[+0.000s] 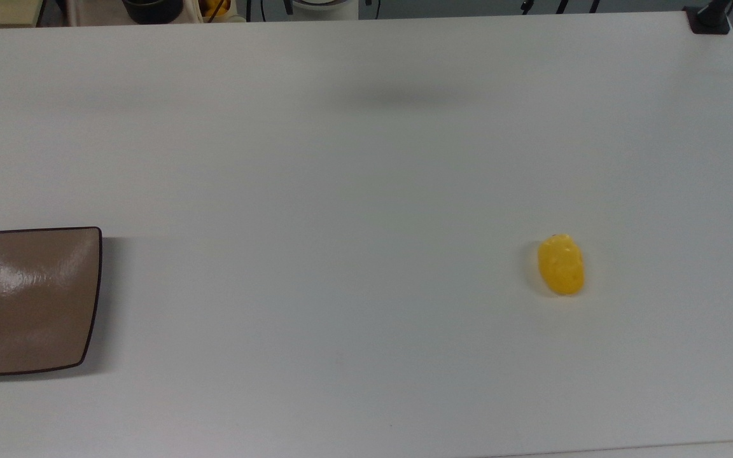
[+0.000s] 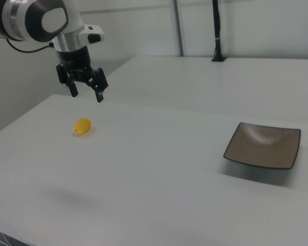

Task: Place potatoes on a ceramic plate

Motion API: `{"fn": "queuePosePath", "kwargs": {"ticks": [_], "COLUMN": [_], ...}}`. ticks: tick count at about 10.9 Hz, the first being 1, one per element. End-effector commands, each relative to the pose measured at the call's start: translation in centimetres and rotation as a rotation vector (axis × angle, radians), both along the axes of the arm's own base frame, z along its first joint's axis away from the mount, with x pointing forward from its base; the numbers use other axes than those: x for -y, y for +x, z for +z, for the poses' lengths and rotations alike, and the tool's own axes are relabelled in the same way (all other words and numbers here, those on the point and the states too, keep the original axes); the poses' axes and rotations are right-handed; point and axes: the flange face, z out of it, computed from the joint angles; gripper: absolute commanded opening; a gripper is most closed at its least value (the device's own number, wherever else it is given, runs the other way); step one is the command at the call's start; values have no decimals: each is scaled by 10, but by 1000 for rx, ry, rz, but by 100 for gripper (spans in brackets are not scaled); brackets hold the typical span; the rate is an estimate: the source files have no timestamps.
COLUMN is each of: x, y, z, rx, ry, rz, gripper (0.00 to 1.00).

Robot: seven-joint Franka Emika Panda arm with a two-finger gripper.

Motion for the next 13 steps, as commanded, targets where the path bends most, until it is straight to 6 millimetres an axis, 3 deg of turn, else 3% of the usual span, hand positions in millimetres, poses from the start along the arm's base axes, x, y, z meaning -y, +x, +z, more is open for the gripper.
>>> {"fn": "queuePosePath", "kwargs": {"ticks": [1, 7, 13], "x": [-1, -5, -30], "y": [0, 5, 5], "z": [1, -2, -12], "rx": [27, 46, 27], "ry": [-14, -8, -6], "rz": [21, 19, 59], "gripper": [100, 100, 100]}}
